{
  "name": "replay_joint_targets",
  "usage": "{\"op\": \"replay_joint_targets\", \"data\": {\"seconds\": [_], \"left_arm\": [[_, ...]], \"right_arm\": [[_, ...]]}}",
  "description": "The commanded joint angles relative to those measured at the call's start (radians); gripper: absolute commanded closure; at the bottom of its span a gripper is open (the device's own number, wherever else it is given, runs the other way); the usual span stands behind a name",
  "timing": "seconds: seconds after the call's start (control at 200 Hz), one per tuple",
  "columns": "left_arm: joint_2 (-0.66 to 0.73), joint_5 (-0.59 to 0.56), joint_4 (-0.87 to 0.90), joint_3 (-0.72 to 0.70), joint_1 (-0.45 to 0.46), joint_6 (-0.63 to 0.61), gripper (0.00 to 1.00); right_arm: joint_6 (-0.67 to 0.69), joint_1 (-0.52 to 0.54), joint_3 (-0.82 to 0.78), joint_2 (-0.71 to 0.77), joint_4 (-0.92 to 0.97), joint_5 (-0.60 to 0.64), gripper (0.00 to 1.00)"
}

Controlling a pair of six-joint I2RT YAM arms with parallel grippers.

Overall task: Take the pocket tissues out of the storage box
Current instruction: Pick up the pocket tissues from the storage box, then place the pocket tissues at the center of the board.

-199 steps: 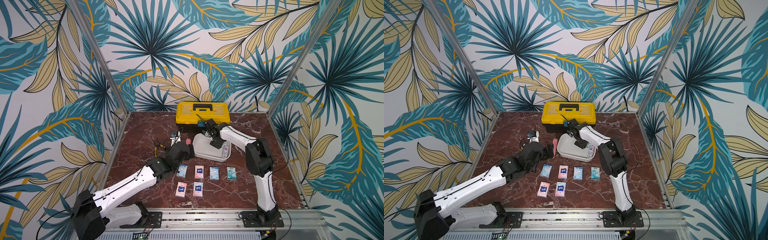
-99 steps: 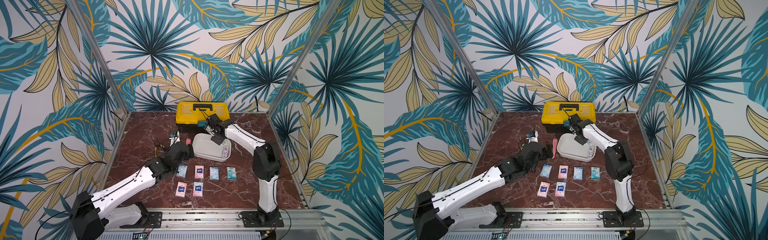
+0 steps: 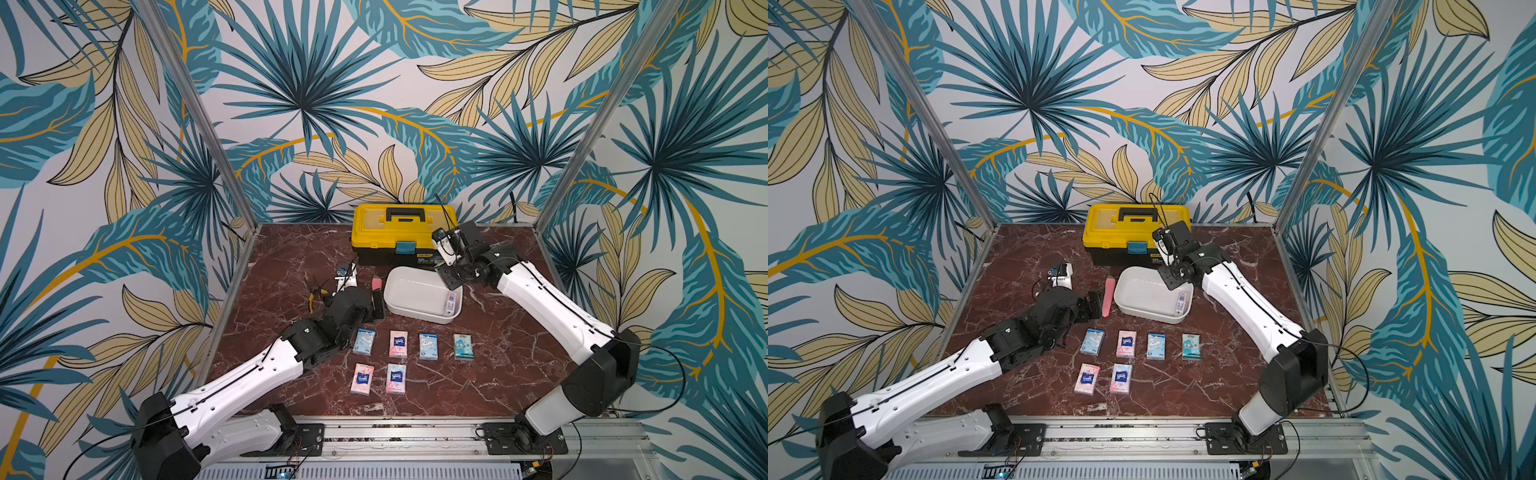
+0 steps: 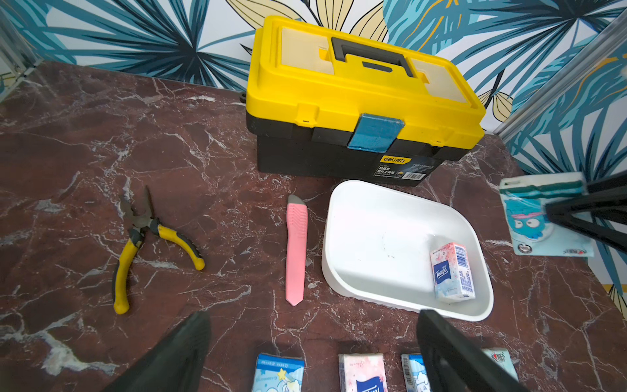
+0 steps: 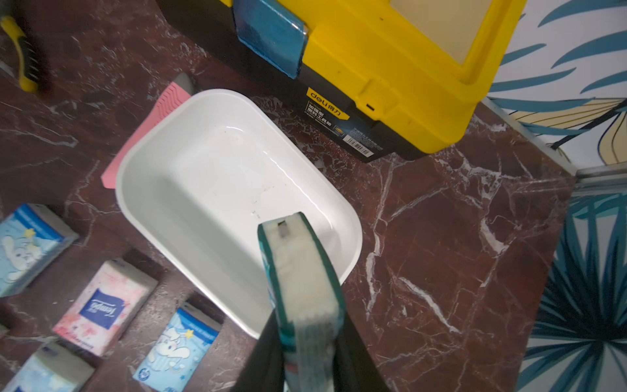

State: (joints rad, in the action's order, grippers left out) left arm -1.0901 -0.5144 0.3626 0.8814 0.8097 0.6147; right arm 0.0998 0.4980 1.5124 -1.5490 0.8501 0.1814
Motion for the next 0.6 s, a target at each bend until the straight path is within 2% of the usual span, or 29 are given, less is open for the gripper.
{"op": "replay_joint_targets", "data": {"seconds": [0.0,0.235,0.456,0.596], "left_arm": [[0.037,0.007,-0.02,-0.037,-0.006,-0.058,0.0],[0.113,0.036,-0.056,-0.093,-0.006,-0.094,0.0],[0.172,0.025,-0.059,-0.141,-0.006,-0.096,0.0],[0.185,0.021,-0.065,-0.156,-0.006,-0.1,0.0]], "right_arm": [[-0.162,-0.001,-0.084,0.102,0.027,-0.109,0.74],[-0.424,0.018,-0.316,0.312,0.05,-0.238,0.76],[-0.615,0.11,-0.551,0.468,0.037,-0.257,0.76],[-0.714,0.156,-0.677,0.523,-0.052,-0.296,0.76]]}}
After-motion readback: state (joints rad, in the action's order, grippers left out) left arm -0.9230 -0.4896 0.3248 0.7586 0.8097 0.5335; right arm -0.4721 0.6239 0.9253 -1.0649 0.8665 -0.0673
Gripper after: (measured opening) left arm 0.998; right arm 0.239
